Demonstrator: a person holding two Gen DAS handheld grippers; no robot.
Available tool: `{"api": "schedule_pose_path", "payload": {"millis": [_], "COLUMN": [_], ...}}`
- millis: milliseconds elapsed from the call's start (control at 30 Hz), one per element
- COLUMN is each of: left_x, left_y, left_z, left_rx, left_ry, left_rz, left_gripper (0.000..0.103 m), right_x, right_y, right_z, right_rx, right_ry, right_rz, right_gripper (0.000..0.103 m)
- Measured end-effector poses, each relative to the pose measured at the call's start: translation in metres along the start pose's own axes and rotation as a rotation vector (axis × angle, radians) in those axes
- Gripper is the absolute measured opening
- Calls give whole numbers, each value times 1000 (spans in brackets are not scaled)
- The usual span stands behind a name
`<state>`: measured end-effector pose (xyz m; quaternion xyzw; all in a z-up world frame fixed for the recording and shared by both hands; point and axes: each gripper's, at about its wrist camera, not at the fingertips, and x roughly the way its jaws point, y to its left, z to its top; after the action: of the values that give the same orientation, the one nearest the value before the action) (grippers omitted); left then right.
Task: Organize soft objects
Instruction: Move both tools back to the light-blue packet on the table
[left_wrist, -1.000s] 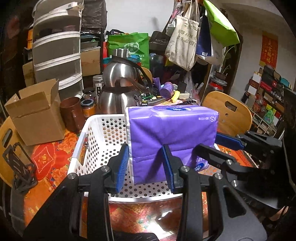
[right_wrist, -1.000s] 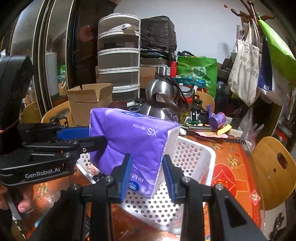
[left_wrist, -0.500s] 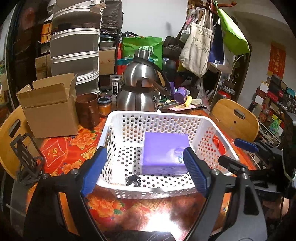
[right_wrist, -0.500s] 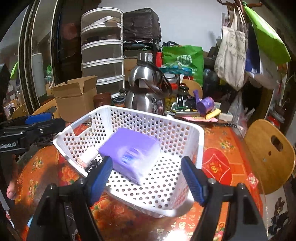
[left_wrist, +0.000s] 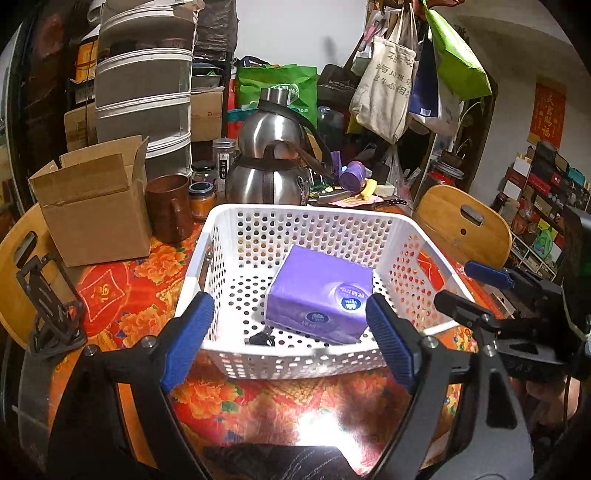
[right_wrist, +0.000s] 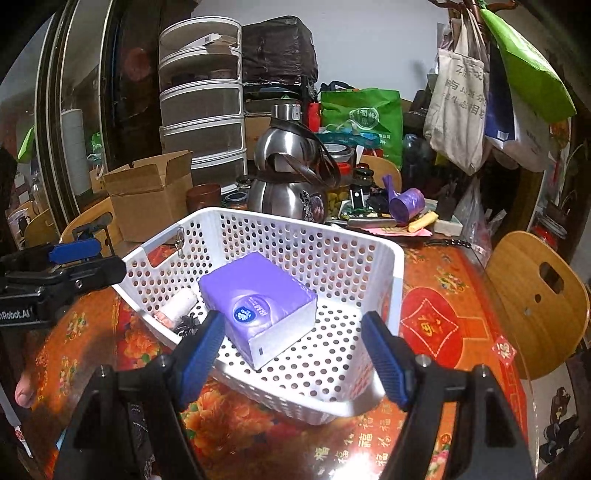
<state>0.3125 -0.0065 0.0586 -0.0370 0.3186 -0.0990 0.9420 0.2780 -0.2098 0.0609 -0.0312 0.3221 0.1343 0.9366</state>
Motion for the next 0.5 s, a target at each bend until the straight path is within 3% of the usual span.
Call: {"api": "schedule_pose_path", "payload": {"millis": [100, 167, 267, 500], "left_x": [-9, -21, -41, -70], "left_y": [3, 6, 13, 36], "left_z": [-10, -25, -55, -130], "left_rx": [-13, -19, -23, -82], "left_ry": [17, 28, 25, 52], "left_rz": [0, -9, 14, 35], "left_gripper": [83, 83, 84, 85], "right_x": [-13, -25, -37, -61], "right_y": [1, 7, 22, 48], "right_z": [-10, -24, -53, -111], "right_rx": [31, 33, 21, 39], "right_ry": [-3, -5, 18, 31], "right_rz": [16, 14, -31, 16], "right_gripper": [76, 82, 85, 85]}}
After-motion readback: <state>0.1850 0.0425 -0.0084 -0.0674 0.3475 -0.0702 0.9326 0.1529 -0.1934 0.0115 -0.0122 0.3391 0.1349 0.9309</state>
